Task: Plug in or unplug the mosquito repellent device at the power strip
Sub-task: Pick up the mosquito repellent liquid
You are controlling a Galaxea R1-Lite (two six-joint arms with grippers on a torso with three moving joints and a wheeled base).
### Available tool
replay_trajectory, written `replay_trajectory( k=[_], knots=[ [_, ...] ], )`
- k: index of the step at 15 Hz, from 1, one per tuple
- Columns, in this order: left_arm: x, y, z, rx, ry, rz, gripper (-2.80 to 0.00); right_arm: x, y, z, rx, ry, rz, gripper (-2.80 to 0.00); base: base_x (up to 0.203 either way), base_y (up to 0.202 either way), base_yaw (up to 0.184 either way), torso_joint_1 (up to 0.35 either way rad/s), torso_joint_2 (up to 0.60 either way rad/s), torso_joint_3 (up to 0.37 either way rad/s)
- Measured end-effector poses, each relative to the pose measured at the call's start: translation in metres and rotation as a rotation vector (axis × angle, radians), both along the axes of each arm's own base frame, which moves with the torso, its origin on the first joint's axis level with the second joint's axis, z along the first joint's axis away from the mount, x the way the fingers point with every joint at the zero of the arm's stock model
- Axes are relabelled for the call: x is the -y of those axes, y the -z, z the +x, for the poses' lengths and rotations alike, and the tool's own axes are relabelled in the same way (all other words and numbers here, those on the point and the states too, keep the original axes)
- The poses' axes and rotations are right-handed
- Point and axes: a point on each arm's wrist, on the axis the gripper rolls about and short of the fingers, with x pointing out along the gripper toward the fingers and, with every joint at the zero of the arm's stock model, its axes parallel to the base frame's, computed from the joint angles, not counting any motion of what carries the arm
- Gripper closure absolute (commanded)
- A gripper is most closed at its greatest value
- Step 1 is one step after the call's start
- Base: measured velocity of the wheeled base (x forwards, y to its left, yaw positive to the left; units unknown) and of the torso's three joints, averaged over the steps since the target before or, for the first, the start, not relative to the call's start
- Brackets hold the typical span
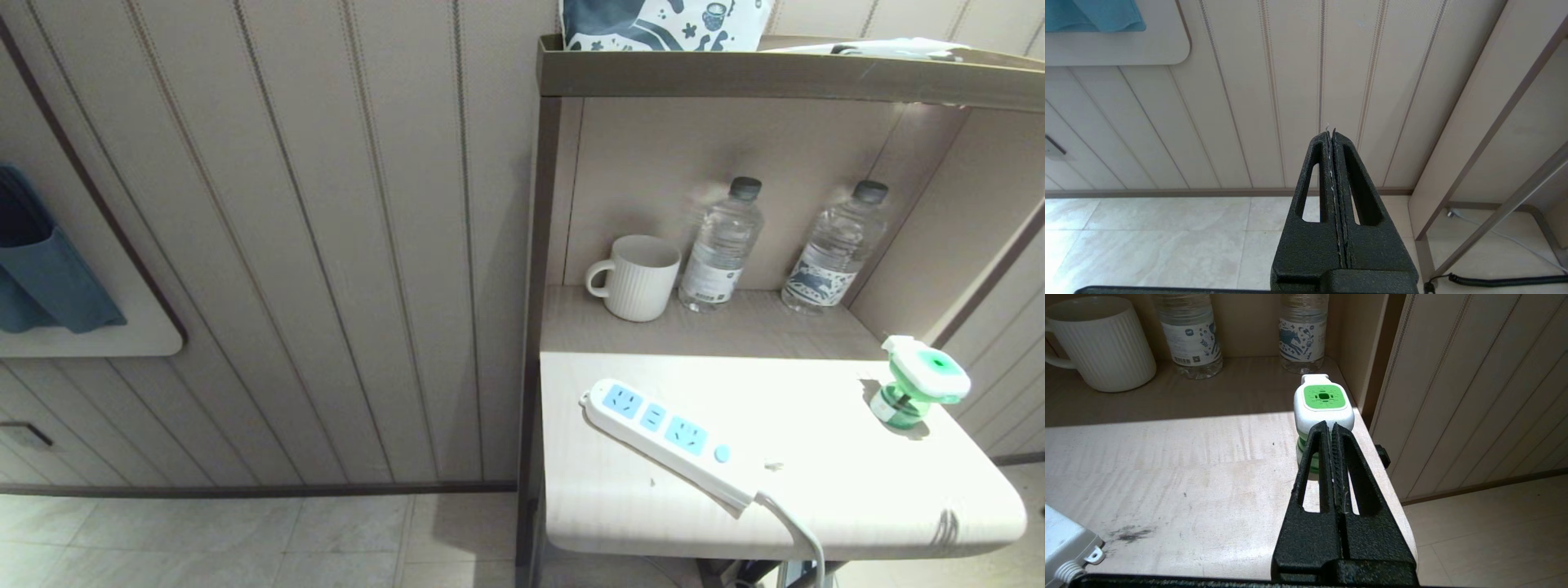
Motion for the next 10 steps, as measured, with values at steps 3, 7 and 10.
replay_trajectory(
  k=[3, 7, 10],
  knots=[
    [0.0, 0.0, 0.0, 0.0, 0.0, 0.0, 0.0, 0.004, 0.01, 0.008, -0.058, 0.023, 0.014, -2.8, 0.0, 0.0, 0.0, 0.0, 0.0, 0.0],
    [0.0, 0.0, 0.0, 0.0, 0.0, 0.0, 0.0, 0.006, 0.012, 0.013, -0.081, 0.03, 0.021, -2.8, 0.0, 0.0, 0.0, 0.0, 0.0, 0.0],
    [0.0, 0.0, 0.0, 0.0, 0.0, -0.001, 0.0, 0.007, 0.013, 0.014, -0.062, 0.036, 0.017, -2.8, 0.0, 0.0, 0.0, 0.0, 0.0, 0.0]
  ],
)
